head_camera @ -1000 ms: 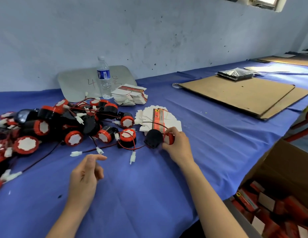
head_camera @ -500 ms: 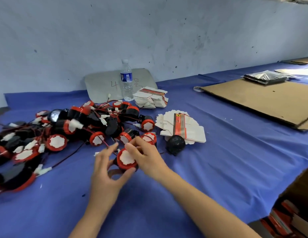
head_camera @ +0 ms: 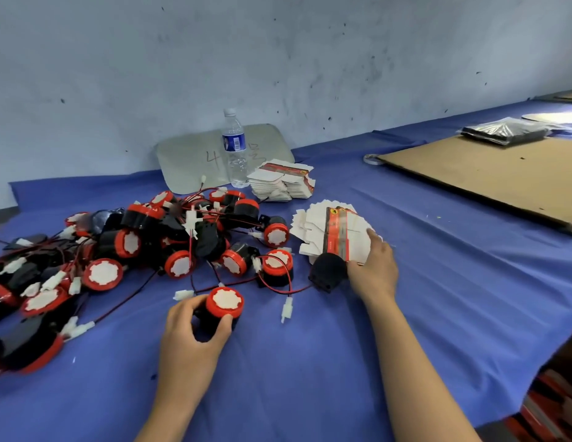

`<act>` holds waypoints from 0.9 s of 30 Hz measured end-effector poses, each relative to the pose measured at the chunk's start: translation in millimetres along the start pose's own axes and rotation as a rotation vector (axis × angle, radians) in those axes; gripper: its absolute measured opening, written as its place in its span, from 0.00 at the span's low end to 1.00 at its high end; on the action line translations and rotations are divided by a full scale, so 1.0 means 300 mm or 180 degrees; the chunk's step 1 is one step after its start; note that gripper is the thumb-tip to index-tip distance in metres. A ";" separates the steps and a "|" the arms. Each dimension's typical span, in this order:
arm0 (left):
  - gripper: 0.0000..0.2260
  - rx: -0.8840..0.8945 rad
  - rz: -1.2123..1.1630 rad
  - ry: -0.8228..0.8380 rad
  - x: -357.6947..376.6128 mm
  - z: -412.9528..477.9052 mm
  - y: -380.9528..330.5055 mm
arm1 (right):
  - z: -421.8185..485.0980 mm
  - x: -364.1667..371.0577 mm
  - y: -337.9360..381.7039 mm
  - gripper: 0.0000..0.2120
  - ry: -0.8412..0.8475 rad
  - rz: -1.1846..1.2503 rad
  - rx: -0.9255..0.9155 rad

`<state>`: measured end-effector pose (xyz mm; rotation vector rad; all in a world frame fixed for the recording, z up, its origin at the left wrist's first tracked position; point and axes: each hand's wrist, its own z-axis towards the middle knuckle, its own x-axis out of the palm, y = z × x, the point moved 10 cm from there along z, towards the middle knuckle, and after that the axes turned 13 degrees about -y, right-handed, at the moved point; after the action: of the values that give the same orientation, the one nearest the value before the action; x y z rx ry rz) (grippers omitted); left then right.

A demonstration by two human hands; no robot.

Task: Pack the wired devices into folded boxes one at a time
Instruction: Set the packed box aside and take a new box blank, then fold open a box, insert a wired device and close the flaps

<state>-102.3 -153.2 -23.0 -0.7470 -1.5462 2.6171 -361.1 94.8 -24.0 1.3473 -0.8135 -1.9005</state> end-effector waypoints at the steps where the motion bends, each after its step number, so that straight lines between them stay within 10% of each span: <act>1: 0.14 -0.0012 0.0112 -0.0006 0.000 0.003 0.004 | 0.001 0.007 -0.007 0.30 0.0067 0.0030 0.0018; 19: 0.12 -0.0050 0.0572 -0.0028 -0.007 0.010 0.013 | 0.015 0.046 -0.018 0.38 0.0354 -0.0061 0.0206; 27: 0.11 -0.0022 0.0528 -0.0028 -0.007 0.011 0.010 | 0.014 0.016 0.010 0.19 0.0105 0.0796 0.0404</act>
<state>-101.1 -158.0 -23.2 -0.9029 -1.5601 2.7340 -365.8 89.7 -23.2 1.2812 -1.0488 -1.6523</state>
